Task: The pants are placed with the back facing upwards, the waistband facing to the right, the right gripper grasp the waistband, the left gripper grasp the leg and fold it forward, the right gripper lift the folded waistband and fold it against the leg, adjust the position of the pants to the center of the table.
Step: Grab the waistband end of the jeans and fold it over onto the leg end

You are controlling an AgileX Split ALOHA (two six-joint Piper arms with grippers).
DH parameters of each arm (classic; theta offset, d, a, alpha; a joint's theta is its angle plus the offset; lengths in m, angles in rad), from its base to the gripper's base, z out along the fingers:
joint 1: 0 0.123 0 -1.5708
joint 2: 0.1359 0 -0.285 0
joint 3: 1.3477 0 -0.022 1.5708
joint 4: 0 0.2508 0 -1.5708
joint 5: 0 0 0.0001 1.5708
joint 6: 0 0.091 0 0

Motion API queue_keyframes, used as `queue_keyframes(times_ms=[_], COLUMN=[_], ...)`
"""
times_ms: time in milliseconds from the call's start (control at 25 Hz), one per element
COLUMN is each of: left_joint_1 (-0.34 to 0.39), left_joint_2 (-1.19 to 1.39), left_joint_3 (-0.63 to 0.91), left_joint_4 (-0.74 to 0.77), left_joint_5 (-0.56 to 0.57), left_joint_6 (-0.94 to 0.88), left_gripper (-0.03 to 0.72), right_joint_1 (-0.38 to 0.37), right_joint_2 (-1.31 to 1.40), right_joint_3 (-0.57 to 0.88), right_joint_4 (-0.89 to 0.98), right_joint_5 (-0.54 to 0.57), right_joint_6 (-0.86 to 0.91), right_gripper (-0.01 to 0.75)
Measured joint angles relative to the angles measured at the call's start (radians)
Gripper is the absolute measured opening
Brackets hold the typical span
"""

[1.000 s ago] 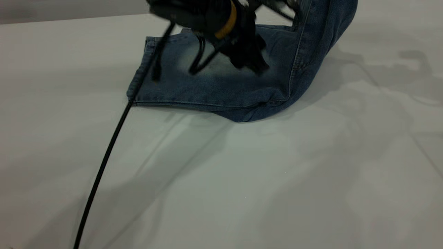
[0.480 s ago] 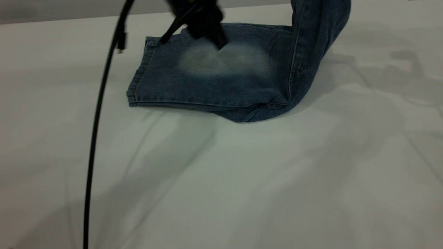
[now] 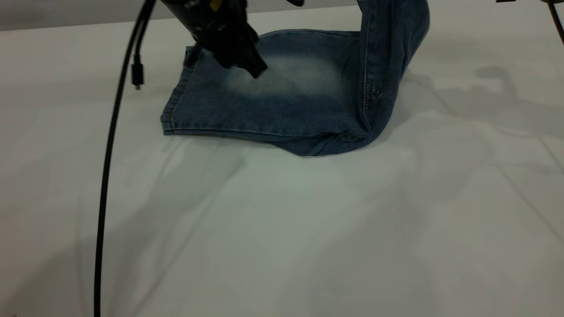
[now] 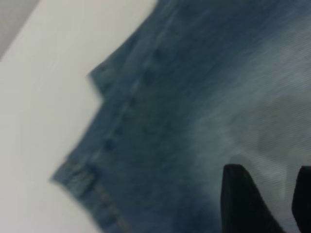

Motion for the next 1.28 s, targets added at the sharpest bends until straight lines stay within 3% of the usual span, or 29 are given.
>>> queue_keyframes(times_ms=[120,400,840,1280], left_joint_1=[0.0,-0.007,-0.104,-0.117], left_joint_2=[0.049,0.094,0.13,0.074], left_joint_3=[0.0,-0.001,-0.002,-0.003], left_joint_4=[-0.084,-0.111,-0.122,-0.131], left_joint_5=[0.002,-0.037,-0.106,-0.054], left_joint_6=[0.092,0.091,0.091,0.082], left_gripper=[0.272,0.27,0.267,0.266], right_joint_1=[0.013,0.015,0.077,0.114], right_joint_2=[-0.014,-0.015,-0.015,-0.015], right_joint_3=[0.0,0.0,-0.001,-0.001], right_joint_4=[0.004,0.01,0.035,0.032], right_joint_5=[0.0,0.0,-0.002,-0.001], right_joint_6=[0.0,0.003,0.011,0.011], right_gripper=[0.09,0.09,0.09,0.09])
